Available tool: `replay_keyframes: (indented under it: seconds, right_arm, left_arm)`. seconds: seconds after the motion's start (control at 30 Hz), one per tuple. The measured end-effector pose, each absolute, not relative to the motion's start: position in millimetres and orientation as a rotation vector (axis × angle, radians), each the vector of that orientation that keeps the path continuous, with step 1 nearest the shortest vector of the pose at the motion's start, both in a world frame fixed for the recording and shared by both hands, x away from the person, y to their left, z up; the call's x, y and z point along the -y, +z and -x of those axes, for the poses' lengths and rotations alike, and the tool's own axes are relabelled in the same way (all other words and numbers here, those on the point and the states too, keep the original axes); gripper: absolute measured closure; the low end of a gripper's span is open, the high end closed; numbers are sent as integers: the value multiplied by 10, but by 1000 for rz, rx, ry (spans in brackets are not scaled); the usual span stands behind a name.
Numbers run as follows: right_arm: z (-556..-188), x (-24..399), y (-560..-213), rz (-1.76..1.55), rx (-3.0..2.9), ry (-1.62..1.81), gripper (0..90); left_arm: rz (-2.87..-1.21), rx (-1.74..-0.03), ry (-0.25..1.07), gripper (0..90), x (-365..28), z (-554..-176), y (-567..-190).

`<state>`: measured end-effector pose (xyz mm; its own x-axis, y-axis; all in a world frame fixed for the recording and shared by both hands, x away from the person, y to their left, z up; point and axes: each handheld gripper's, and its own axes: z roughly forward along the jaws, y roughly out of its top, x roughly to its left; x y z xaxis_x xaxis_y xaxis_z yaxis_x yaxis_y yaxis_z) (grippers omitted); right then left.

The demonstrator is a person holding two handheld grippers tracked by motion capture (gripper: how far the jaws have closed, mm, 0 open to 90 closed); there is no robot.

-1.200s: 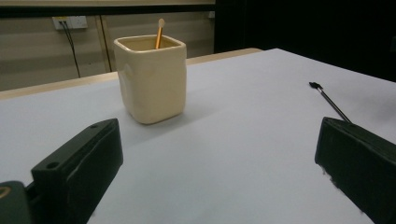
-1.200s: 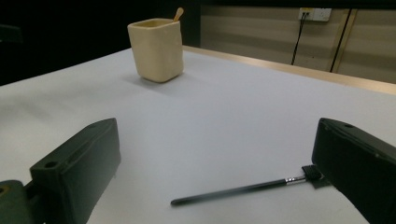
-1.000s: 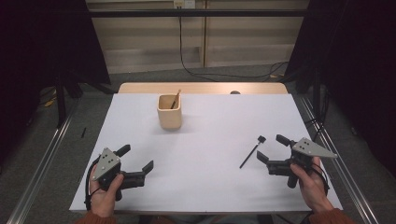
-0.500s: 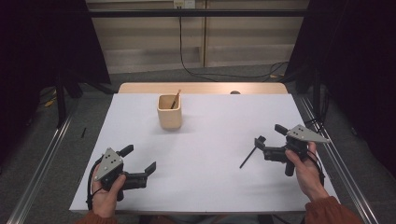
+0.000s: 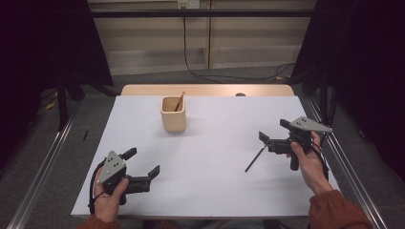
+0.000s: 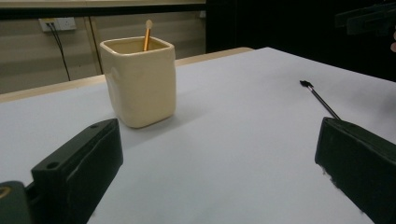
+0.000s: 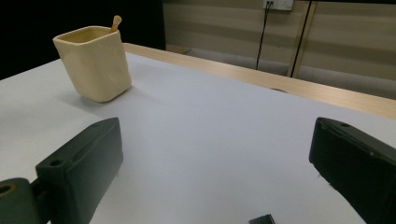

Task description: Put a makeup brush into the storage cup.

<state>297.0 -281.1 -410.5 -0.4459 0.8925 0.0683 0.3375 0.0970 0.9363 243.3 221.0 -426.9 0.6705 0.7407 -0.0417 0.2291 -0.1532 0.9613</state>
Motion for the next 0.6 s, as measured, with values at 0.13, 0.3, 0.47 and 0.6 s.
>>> replay_keyframes:
  seconds: [0.13,0.3,0.47,0.6]
  right_arm:
    - [-2991,2788,-4129,-1205,-1873,1320,21]
    - [-2998,2782,-4126,-1221,-1898,1312,17]
    - [-3039,2785,-4081,-1242,-1961,1270,9]
    - [-3072,2769,-4049,-1274,-1997,1235,8]
  left_arm:
    - [-1705,-792,542,10,-2219,-2439,-4273]
    - [-1711,-791,537,9,-2218,-2448,-4280]
    - [-1711,-796,541,10,-2225,-2460,-4286]
    - [-1711,-796,540,10,-2233,-2463,-4288]
